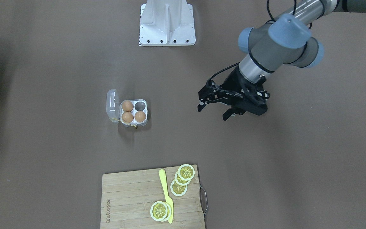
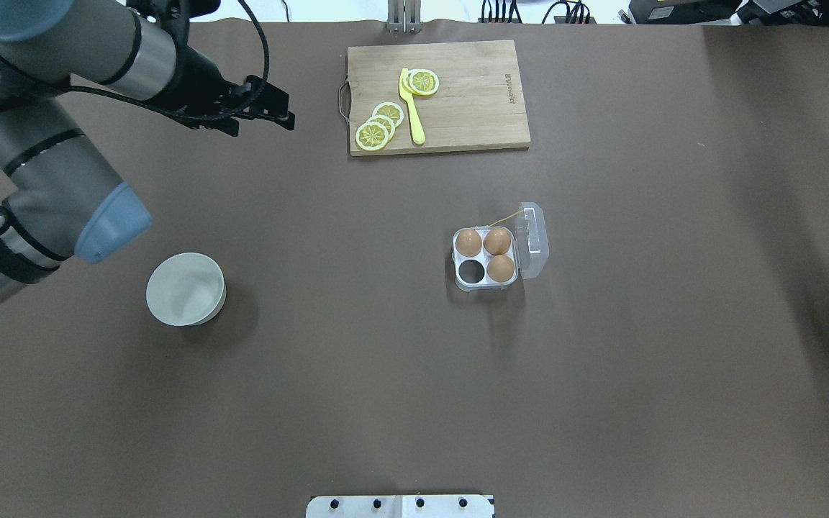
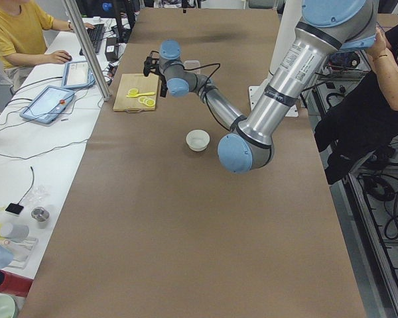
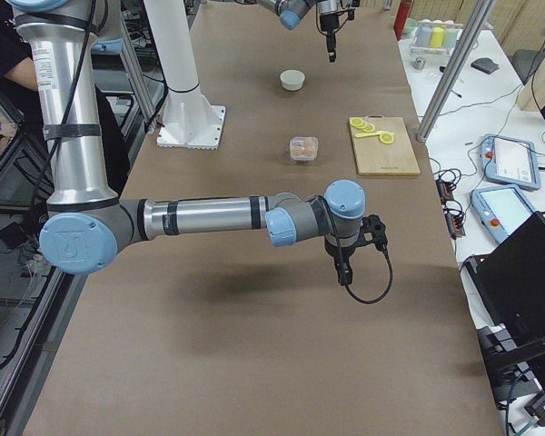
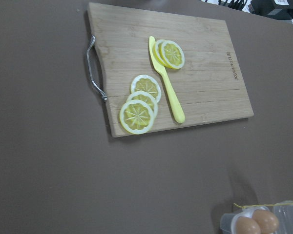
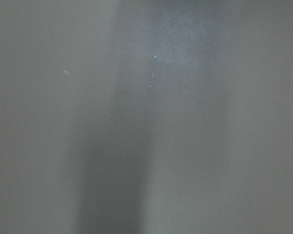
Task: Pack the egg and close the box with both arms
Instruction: 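Withdraw the left gripper toward its rest pose while the right arm starts moving in, then move the right gripper over the egg box's open clear lid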
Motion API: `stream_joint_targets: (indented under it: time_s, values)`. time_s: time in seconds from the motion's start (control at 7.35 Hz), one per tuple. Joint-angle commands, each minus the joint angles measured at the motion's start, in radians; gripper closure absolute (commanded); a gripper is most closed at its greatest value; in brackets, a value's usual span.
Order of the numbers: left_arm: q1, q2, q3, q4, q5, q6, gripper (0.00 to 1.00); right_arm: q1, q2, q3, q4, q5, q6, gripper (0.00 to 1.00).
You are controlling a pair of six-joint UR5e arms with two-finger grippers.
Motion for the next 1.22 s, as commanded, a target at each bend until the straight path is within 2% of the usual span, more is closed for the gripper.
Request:
stream_joint_targets:
  time_s: [0.0, 0.14, 0.27, 0.54, 0.68, 0.82, 1.09]
  values:
    - [-0.084, 0.129, -0.118, 0.185, -0.011, 0.23, 0.02, -0.085, 0.005, 0.029, 0.03, 0.003, -0.002, 0.15]
    - [-0.128, 0.186, -0.116, 0.198, -0.023, 0.345, 0.02, -0.165, 0.005, 0.064, 0.036, 0.003, 0.002, 0.34]
    - [-0.179, 0.231, -0.109, 0.198, -0.058, 0.431, 0.02, -0.237, 0.014, 0.075, 0.039, 0.001, -0.007, 0.46]
    - [-0.259, 0.308, -0.09, 0.198, -0.071, 0.594, 0.02, -0.357, 0.072, 0.098, 0.036, -0.014, -0.007, 0.47]
    - [-0.288, 0.331, -0.066, 0.2, -0.072, 0.68, 0.02, -0.411, 0.076, 0.129, 0.035, -0.051, -0.007, 0.55]
    - [-0.305, 0.352, -0.045, 0.2, -0.072, 0.749, 0.02, -0.479, 0.091, 0.141, 0.03, -0.083, -0.007, 0.55]
    - [-0.34, 0.401, -0.034, 0.197, -0.089, 0.804, 0.02, -0.564, 0.173, 0.146, -0.025, -0.117, -0.004, 0.67]
